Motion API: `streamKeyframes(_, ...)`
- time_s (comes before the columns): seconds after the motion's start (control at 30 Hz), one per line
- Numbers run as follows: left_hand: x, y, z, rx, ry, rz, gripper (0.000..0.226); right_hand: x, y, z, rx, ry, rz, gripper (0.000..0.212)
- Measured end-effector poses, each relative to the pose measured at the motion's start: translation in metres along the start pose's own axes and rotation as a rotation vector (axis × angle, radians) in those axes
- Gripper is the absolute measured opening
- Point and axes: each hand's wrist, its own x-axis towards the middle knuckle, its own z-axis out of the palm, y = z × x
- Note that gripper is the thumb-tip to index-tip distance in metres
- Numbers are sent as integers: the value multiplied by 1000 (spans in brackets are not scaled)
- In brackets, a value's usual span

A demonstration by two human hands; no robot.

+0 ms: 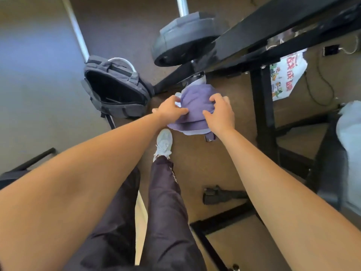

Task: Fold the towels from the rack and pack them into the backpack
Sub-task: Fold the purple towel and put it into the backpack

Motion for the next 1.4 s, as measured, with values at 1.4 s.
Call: streamKeyframes(1.4, -386, 108, -199, 317, 359, 472, 28, -168, -227, -198, 232, -408, -863, 21)
